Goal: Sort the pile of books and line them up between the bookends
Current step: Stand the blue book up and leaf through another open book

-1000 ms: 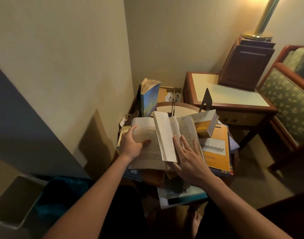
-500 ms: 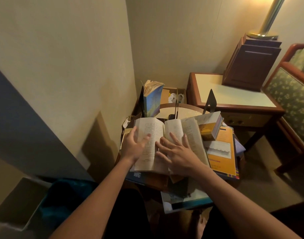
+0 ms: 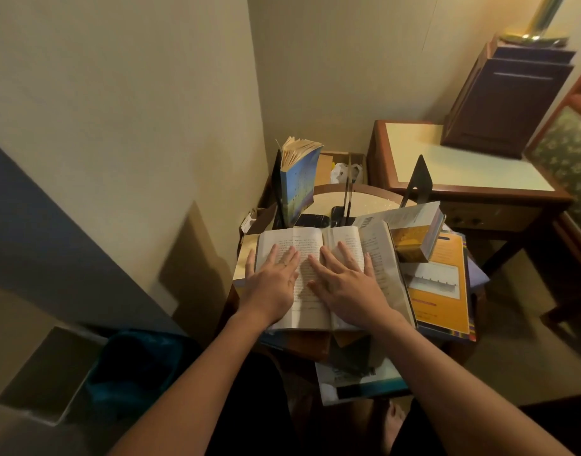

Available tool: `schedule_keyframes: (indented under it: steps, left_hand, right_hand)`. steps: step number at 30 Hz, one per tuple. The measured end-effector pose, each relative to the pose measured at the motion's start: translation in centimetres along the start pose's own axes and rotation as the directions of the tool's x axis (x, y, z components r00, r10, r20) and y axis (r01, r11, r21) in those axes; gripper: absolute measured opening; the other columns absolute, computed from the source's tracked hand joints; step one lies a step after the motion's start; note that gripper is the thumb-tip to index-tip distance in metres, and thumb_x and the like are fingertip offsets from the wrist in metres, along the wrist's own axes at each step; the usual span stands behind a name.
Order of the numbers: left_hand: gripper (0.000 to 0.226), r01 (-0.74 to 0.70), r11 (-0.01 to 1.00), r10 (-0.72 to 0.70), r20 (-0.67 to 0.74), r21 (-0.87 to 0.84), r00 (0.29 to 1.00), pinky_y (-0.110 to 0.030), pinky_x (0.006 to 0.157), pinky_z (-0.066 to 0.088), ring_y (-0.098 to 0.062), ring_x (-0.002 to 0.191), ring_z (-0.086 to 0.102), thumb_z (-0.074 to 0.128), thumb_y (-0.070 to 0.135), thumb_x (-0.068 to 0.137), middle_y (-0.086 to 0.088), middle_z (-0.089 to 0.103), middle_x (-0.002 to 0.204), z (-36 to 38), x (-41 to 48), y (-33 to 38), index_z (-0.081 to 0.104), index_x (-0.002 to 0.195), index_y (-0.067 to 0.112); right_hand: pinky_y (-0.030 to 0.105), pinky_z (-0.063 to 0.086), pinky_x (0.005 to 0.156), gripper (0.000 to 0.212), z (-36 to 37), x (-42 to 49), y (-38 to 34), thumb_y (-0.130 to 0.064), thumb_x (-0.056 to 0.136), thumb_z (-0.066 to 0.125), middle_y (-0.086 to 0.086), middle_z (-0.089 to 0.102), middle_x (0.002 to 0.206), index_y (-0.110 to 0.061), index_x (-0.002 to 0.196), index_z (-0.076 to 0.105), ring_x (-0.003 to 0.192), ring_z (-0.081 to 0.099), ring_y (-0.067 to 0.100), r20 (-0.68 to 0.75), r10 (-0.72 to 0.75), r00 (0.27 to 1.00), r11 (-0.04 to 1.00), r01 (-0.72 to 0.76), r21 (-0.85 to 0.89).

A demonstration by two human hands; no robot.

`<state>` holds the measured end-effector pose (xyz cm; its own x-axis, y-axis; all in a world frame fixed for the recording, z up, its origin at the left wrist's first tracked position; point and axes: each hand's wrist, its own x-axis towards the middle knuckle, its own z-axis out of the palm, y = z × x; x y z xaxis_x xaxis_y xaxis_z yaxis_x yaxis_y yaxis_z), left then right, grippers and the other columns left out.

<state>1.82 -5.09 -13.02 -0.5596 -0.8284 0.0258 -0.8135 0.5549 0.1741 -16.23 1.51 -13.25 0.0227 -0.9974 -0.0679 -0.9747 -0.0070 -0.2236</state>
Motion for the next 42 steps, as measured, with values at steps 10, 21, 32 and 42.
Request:
schedule_keyframes:
  steps: [10, 21, 32, 42]
  left_hand:
    - [0.052, 0.058, 0.998, -0.059, -0.011, -0.039, 0.998, -0.062, 0.119, -0.008, -0.022, 0.154, 0.011, 0.027, 0.033, 0.107, 0.013, 0.02, 0.165, 0.4, 1.8, 0.0, 0.019, 0.158, 0.034]
    - [0.052, 0.086, 0.996, -0.088, -0.104, -0.024, 0.991, -0.068, 0.117, -0.005, -0.02, 0.152, 0.019, 0.028, 0.036, 0.104, 0.015, 0.028, 0.16, 3.2, -6.3, 1.4, 0.029, 0.155, 0.031]
    - [0.063, 0.142, 0.99, -0.141, -0.051, 0.01, 0.989, -0.07, 0.114, -0.01, -0.024, 0.155, 0.009, 0.041, 0.027, 0.101, 0.007, 0.019, 0.166, 0.7, 3.1, 1.5, 0.018, 0.159, 0.027]
    - [0.054, 0.131, 0.986, -0.139, -0.073, -0.1, 0.988, -0.063, 0.121, 0.0, -0.015, 0.154, 0.0, 0.013, 0.039, 0.104, 0.015, 0.008, 0.165, 4.5, -7.5, 2.4, 0.015, 0.158, 0.031]
  right_hand:
    - [0.065, -0.011, 0.118, 0.063, 0.4, 0.1, 0.0, -0.068, 0.099, 0.014, -0.012, -0.007, 0.167, -0.047, 0.157, -0.001, 0.15, -0.024, 0.022, 0.001, 0.009, 1.0, 1.0, -0.009, 0.005]
    - [0.061, -0.015, 0.117, 0.064, 1.1, 0.1, 0.2, -0.07, 0.099, 0.015, -0.014, -0.011, 0.167, -0.048, 0.156, -0.005, 0.149, -0.029, 0.019, -0.022, 0.007, 1.0, 1.0, -0.006, 0.022]
    - [0.061, -0.015, 0.116, 0.064, 0.8, 0.2, 0.2, -0.072, 0.098, 0.012, -0.013, -0.008, 0.167, -0.049, 0.156, -0.002, 0.15, -0.026, 0.021, -0.008, 0.008, 1.0, 1.0, -0.008, 0.014]
    - [0.062, -0.014, 0.117, 0.065, 0.9, 0.0, 0.2, -0.071, 0.098, 0.014, -0.014, -0.009, 0.167, -0.048, 0.156, -0.002, 0.15, -0.028, 0.02, -0.018, 0.002, 1.0, 0.999, -0.001, 0.037]
